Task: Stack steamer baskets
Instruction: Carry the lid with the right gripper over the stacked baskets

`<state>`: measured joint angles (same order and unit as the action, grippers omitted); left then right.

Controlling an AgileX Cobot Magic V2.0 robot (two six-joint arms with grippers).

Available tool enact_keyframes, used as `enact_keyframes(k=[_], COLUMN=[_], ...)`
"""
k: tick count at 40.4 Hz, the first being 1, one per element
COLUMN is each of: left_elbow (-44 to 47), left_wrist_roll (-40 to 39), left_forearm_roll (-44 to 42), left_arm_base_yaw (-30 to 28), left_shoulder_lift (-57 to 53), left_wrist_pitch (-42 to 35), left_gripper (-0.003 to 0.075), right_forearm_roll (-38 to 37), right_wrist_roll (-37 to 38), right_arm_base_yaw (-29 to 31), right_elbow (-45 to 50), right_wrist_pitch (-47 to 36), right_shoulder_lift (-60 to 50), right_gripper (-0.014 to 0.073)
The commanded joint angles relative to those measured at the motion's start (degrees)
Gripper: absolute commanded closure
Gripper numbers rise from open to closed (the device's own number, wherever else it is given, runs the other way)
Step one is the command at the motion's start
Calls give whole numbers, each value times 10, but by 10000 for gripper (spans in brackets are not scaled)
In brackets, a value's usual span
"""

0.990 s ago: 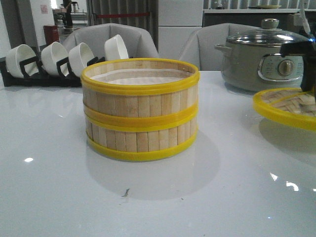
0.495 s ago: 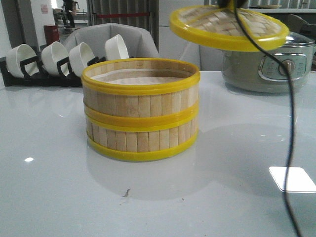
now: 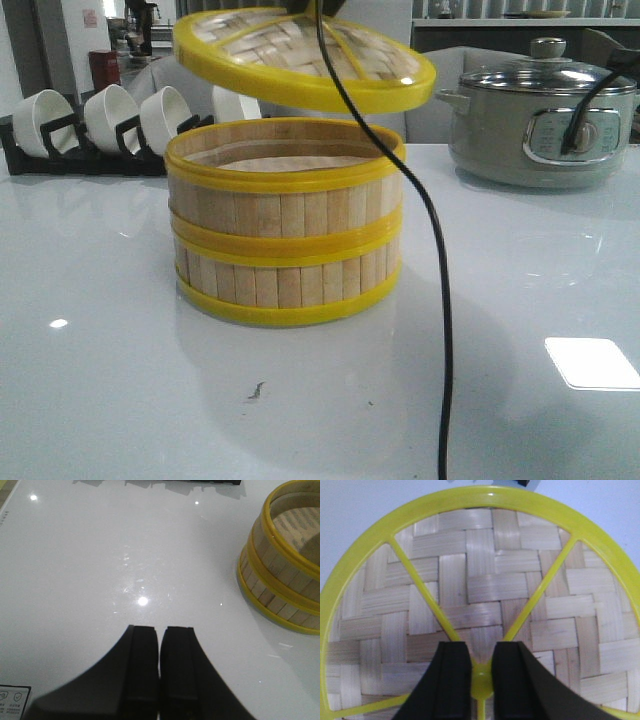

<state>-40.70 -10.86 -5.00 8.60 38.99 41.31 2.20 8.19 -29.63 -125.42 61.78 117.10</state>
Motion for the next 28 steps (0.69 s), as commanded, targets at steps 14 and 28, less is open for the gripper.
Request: enact_keyframes(k=[14, 28], left_elbow=[-17, -17], left_wrist_roll=[-7, -7], left_forearm_roll=[-1, -1], left_arm_base_yaw=[4, 4], left_shoulder_lift=[-1, -1], left_wrist_pitch=[-42, -42], left_gripper=[625, 625], right_forearm_roll=[-5, -3], right_wrist_roll=[-8, -10], right_arm_base_yaw=[-4, -18], right_elbow=[-27, -28], right_wrist_pitch=[-44, -62], right_shoulder_lift=[8, 14], right_gripper=[538, 538])
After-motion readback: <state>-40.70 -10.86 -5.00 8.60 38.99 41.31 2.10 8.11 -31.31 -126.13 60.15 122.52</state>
